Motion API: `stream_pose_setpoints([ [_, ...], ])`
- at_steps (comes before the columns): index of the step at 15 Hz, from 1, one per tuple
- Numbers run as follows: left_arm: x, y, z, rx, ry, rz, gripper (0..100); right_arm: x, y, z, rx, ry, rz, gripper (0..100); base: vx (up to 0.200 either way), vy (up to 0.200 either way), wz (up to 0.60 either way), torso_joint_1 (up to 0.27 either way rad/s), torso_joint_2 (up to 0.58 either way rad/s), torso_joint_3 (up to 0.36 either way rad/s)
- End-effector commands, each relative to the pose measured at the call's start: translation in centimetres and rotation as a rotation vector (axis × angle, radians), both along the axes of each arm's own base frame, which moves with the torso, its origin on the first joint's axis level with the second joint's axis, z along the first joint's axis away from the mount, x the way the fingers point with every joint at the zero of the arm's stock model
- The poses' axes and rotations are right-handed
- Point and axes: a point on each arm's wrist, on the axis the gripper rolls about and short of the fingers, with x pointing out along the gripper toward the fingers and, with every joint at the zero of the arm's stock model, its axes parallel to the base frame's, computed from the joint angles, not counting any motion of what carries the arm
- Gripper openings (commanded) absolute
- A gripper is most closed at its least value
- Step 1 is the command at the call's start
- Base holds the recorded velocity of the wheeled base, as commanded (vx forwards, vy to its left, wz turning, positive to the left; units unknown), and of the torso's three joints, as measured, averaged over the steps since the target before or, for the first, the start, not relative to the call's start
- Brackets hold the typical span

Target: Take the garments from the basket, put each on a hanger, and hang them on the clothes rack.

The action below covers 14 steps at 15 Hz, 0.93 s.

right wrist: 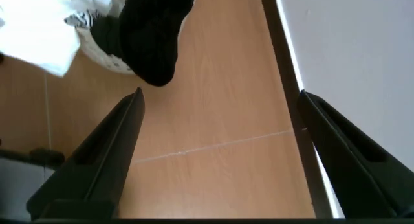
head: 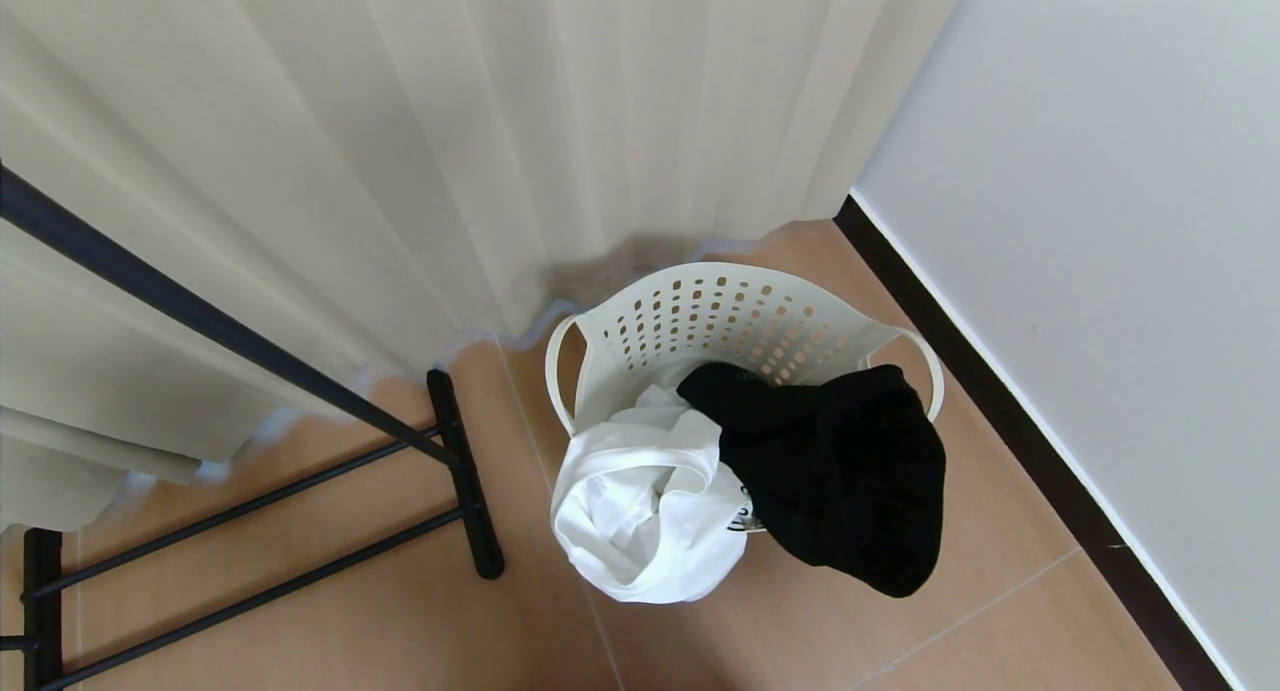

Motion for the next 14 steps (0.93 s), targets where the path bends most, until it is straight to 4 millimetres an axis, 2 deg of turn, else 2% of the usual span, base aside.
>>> stream_pose_setpoints([
  [1, 0.0, 0.0, 0.0, 0.001, 0.001, 0.0, 100, 1.5, 0.0, 0.7, -0.096, 0.149, 0.041, 100, 0.0, 0.0, 0.0, 0.0, 0.0, 0.0],
  [5, 0.0, 0.0, 0.0, 0.001, 0.001, 0.0, 100, 5.0, 0.5, 1.8, -0.224, 0.432, 0.203, 100, 0.0, 0.0, 0.0, 0.0, 0.0, 0.0],
  [8, 0.0, 0.0, 0.0, 0.001, 0.001, 0.0, 100, 7.9, 1.7, 2.8, -0.343, 0.555, 0.278, 100, 0.0, 0.0, 0.0, 0.0, 0.0, 0.0],
  [10, 0.0, 0.0, 0.0, 0.001, 0.001, 0.0, 100, 11.9, 3.5, 3.7, -0.451, 0.661, 0.298, 100, 0.0, 0.0, 0.0, 0.0, 0.0, 0.0],
  [13, 0.0, 0.0, 0.0, 0.001, 0.001, 0.0, 100, 17.1, 5.9, 5.5, -0.506, 0.667, 0.269, 100, 0.0, 0.0, 0.0, 0.0, 0.0, 0.0],
  [14, 0.0, 0.0, 0.0, 0.002, 0.001, 0.0, 100, 17.9, 6.3, 5.8, -0.514, 0.662, 0.263, 100, 0.0, 0.0, 0.0, 0.0, 0.0, 0.0],
])
